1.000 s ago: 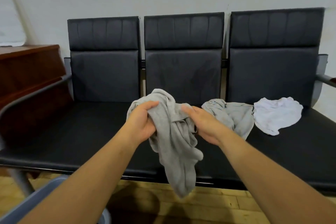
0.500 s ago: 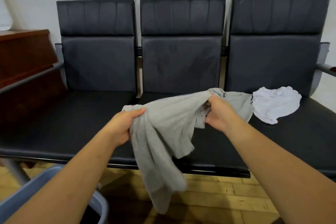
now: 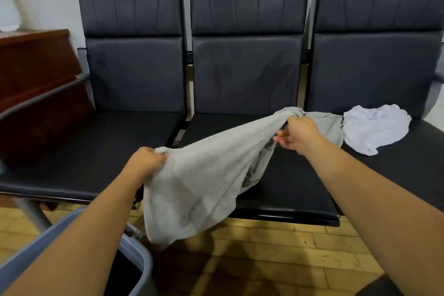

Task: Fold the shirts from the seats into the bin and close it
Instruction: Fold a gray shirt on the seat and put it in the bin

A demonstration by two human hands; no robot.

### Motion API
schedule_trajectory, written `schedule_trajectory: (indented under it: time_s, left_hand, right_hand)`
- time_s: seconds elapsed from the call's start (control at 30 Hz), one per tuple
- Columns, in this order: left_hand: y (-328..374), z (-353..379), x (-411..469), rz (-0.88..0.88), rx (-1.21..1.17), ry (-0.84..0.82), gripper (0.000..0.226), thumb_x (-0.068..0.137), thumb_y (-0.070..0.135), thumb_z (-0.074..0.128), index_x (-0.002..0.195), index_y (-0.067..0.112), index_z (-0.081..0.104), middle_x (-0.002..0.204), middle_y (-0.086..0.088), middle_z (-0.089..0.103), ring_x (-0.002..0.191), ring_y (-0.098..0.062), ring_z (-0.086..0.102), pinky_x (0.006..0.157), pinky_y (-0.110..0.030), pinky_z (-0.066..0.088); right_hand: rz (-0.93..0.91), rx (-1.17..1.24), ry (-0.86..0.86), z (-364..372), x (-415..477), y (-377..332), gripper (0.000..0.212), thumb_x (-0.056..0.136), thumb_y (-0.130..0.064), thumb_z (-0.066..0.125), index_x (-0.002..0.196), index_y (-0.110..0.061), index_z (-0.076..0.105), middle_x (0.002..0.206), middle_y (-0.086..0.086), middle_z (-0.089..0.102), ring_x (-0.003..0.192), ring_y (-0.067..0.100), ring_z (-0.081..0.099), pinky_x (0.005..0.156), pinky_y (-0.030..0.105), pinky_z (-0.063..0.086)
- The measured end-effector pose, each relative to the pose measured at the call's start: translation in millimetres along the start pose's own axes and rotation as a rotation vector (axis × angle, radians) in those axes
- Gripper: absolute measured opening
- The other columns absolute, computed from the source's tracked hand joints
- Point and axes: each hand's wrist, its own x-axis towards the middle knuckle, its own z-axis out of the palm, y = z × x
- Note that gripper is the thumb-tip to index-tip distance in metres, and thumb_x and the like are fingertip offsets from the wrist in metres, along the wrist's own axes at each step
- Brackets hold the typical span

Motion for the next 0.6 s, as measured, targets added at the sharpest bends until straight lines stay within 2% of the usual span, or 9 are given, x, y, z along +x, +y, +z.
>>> schedule_trajectory:
  time_s: [0.07,0.13,0.2,0.27,0.33,0.4,0.43,0.53,0.6]
  left_hand:
    - [-3.6,3.7,1.5,-0.034,-0.194,-0.044,0.038,0.100,0.030,0.059,0.127,0.004,0.061,0.109,-0.014,0.065,0.097,-0.032,0.062,0.091,-0.048,0.053]
    - [-1.8,12.7,0.5,-0.089,-0.610,-0.189,0.026,0.102,0.023,0.056,0.121,0.007,0.065,0.112,-0.013,0.068,0.104,-0.033,0.064,0.094,-0.049,0.053]
    - [4.7,22.1,-2.3,-0.120,-0.966,-0.334,0.022,0.105,0.022,0.049,0.114,0.012,0.066,0.116,-0.013,0.071,0.110,-0.031,0.065,0.090,-0.047,0.052]
    - [7.2,32.9,3.3,-0.149,-1.107,-0.352,0.026,0.106,0.025,0.044,0.118,0.013,0.064,0.118,-0.012,0.071,0.112,-0.031,0.065,0.085,-0.046,0.052]
    - [6.7,43.7,7.9,-0.175,-1.116,-0.338,0.030,0.108,0.023,0.041,0.126,0.011,0.061,0.122,-0.014,0.069,0.113,-0.032,0.064,0.085,-0.047,0.052]
    - [1.7,56.0,11.3,-0.217,-1.039,-0.323,0.029,0.108,0.017,0.040,0.129,0.006,0.057,0.121,-0.016,0.066,0.109,-0.032,0.063,0.086,-0.047,0.050]
    - [-1.2,61.0,11.6,-0.237,-0.984,-0.329,0.027,0.107,0.013,0.042,0.126,0.003,0.058,0.118,-0.016,0.065,0.105,-0.033,0.062,0.088,-0.047,0.049]
    - [-6.4,66.5,15.2,-0.264,-0.883,-0.361,0.018,0.098,0.003,0.051,0.113,0.004,0.060,0.116,-0.020,0.065,0.102,-0.036,0.063,0.090,-0.049,0.049]
    - [-8.2,67.9,20.5,-0.301,-0.903,-0.351,0.025,0.093,0.009,0.060,0.118,0.005,0.059,0.118,-0.018,0.066,0.106,-0.036,0.063,0.086,-0.049,0.051]
  right_hand:
    - [0.033,0.050,-0.010,5.5,8.2,-13.5,0.026,0.103,-0.005,0.030,0.097,0.002,0.054,0.077,0.017,0.061,0.067,0.031,0.065,0.056,0.036,0.057]
    - [-0.008,0.128,0.004,19.9,19.8,-36.6,0.030,0.104,-0.007,0.033,0.119,0.008,0.054,0.084,0.020,0.065,0.070,0.032,0.068,0.051,0.038,0.060]
    - [-0.155,0.239,-0.073,38.4,28.5,-62.2,0.037,0.103,-0.005,0.036,0.137,0.007,0.044,0.099,0.024,0.067,0.085,0.032,0.071,0.068,0.040,0.063]
    - [-0.278,0.280,-0.206,57.4,36.6,-72.5,0.050,0.102,-0.006,0.046,0.150,-0.003,0.032,0.124,0.023,0.063,0.109,0.031,0.066,0.094,0.043,0.056]
    - [-0.318,0.019,-0.263,69.5,39.4,-57.7,0.061,0.097,-0.013,0.060,0.150,-0.013,0.032,0.122,0.013,0.062,0.101,0.026,0.066,0.084,0.039,0.057]
    - [-0.321,-0.431,-0.166,72.8,35.6,-26.6,0.055,0.090,-0.019,0.065,0.140,-0.007,0.043,0.102,0.010,0.061,0.080,0.024,0.063,0.063,0.035,0.053]
    - [-0.248,-0.653,-0.158,72.5,30.7,-8.2,0.051,0.091,-0.022,0.063,0.135,-0.004,0.046,0.098,0.011,0.059,0.077,0.025,0.061,0.061,0.035,0.051]
    - [-0.009,-1.183,-0.271,64.9,10.3,42.2,0.046,0.100,-0.031,0.053,0.139,-0.008,0.045,0.125,0.016,0.055,0.110,0.031,0.059,0.089,0.039,0.050]
    - [0.013,-1.169,-0.250,61.7,17.2,70.9,0.036,0.097,-0.033,0.057,0.124,-0.009,0.055,0.131,0.013,0.057,0.116,0.028,0.059,0.093,0.035,0.049]
